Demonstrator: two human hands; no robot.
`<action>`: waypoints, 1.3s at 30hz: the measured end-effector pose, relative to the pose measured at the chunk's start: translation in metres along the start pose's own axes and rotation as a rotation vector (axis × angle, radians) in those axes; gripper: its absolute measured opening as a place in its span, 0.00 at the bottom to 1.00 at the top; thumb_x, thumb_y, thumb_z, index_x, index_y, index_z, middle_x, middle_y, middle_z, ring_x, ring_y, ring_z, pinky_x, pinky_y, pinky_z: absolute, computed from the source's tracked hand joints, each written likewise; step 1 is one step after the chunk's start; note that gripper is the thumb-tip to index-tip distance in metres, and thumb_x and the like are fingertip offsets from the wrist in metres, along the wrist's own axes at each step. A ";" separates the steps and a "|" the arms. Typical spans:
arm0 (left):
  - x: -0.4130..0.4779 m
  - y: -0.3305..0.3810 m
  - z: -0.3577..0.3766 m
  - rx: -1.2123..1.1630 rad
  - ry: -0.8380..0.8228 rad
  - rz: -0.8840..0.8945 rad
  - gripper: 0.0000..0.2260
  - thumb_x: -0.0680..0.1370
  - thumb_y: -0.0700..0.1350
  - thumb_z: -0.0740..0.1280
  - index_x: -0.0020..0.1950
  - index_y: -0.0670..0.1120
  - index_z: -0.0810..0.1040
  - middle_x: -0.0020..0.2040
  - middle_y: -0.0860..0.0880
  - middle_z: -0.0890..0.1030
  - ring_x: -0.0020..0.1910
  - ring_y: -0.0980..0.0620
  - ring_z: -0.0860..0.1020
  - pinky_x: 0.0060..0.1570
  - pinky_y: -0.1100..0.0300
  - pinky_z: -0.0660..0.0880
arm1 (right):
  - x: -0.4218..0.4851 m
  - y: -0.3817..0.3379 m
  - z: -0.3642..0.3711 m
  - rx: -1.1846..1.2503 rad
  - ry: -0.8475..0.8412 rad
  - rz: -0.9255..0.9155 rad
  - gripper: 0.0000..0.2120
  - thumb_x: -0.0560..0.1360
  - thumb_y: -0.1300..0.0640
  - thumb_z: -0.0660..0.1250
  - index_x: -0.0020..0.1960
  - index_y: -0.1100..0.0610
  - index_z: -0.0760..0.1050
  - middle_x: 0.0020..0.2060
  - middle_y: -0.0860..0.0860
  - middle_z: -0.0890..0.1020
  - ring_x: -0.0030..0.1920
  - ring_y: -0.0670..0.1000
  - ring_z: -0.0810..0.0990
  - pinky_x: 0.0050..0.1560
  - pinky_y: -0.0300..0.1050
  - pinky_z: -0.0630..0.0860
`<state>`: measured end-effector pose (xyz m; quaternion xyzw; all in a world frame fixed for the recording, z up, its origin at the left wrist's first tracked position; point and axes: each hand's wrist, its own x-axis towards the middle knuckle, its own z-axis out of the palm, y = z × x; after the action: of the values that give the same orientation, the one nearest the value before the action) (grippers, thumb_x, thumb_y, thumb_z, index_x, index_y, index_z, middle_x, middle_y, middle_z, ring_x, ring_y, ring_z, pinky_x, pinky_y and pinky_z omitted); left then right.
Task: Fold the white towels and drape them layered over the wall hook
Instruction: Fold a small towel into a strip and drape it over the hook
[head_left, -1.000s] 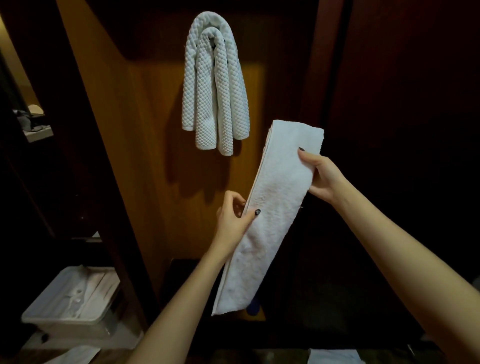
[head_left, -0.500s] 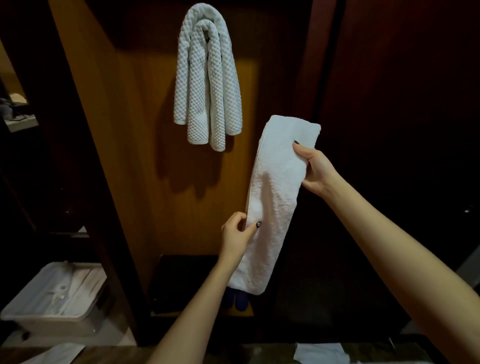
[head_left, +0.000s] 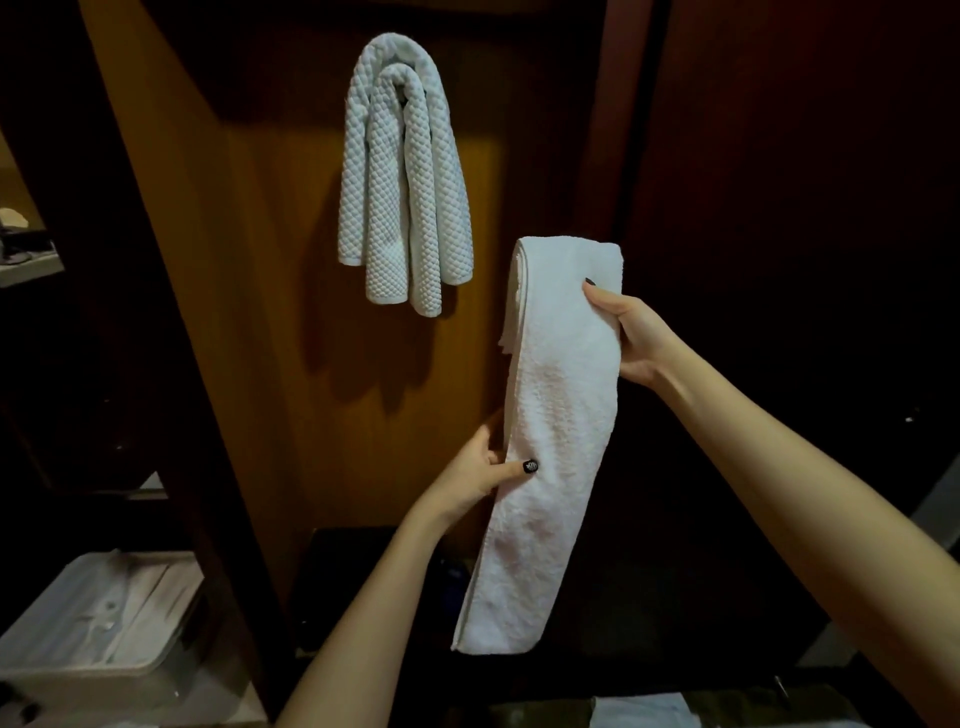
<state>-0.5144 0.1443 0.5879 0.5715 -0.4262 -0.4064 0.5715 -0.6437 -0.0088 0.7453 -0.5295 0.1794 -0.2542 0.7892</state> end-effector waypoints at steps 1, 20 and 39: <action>0.001 0.004 -0.001 0.032 -0.040 0.001 0.27 0.75 0.43 0.73 0.70 0.46 0.65 0.44 0.52 0.85 0.43 0.62 0.83 0.37 0.77 0.65 | -0.001 -0.001 0.000 -0.001 -0.021 0.012 0.12 0.80 0.54 0.63 0.59 0.59 0.77 0.46 0.53 0.86 0.45 0.51 0.86 0.41 0.46 0.82; -0.016 0.015 -0.058 0.200 0.166 0.141 0.18 0.77 0.51 0.68 0.57 0.37 0.76 0.50 0.44 0.80 0.49 0.48 0.79 0.50 0.54 0.74 | 0.006 -0.001 0.015 -0.037 0.236 -0.030 0.21 0.80 0.55 0.65 0.70 0.60 0.69 0.62 0.57 0.79 0.58 0.55 0.79 0.46 0.52 0.78; 0.052 0.215 -0.204 0.414 0.342 0.362 0.06 0.80 0.45 0.66 0.44 0.52 0.79 0.37 0.59 0.82 0.37 0.63 0.80 0.34 0.71 0.73 | 0.099 -0.062 0.059 0.150 0.020 -0.326 0.04 0.79 0.66 0.62 0.51 0.62 0.76 0.39 0.53 0.86 0.41 0.50 0.86 0.42 0.48 0.84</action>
<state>-0.3095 0.1605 0.8069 0.6506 -0.4924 -0.1008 0.5693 -0.5447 -0.0426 0.8236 -0.4886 0.0796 -0.3967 0.7730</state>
